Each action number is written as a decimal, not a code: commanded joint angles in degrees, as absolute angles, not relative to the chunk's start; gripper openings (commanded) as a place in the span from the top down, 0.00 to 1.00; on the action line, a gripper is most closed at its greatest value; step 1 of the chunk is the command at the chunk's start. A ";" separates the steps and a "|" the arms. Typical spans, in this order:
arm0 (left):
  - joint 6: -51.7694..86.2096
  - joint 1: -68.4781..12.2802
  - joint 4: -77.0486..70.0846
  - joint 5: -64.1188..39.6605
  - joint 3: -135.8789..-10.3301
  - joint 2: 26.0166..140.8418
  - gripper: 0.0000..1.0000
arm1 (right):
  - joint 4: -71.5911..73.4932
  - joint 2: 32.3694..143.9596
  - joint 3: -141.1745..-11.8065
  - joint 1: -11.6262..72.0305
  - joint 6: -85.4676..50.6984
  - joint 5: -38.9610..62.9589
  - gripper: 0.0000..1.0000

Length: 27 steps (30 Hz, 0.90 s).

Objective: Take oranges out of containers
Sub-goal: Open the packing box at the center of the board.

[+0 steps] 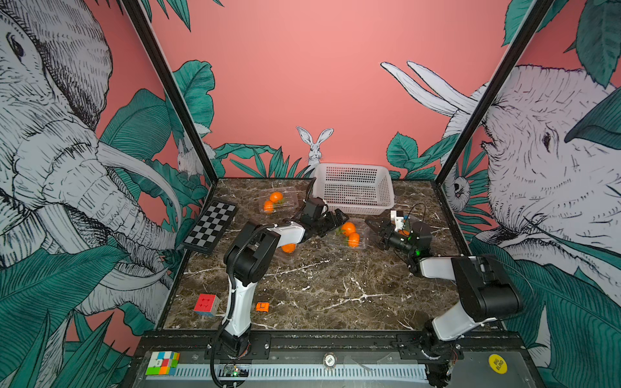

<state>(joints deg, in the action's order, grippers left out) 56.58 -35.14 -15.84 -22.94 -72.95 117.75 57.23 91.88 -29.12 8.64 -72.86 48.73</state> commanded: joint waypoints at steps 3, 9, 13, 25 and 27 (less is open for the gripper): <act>57.83 -35.86 -19.06 -25.49 -72.34 116.94 0.01 | 59.80 94.29 -30.52 10.25 -74.67 50.61 0.03; 58.08 -35.80 -19.66 -25.53 -71.74 117.11 0.01 | 59.47 94.74 -30.53 10.68 -75.14 50.20 0.04; 58.37 -35.88 -19.95 -25.75 -71.96 117.33 0.01 | 60.52 95.69 -30.93 11.23 -76.42 50.14 0.04; 58.70 -35.73 -20.33 -25.83 -70.58 116.07 0.01 | 66.18 98.13 -30.60 11.94 -81.08 49.61 0.07; 58.53 -35.60 -20.24 -25.84 -70.11 115.76 0.01 | 66.02 97.17 -30.21 11.86 -80.53 49.74 0.07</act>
<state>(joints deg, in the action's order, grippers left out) 57.36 -34.37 -18.68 -22.00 -71.55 117.78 62.52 98.15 -29.98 10.48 -80.16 47.99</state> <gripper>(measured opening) 0.992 0.935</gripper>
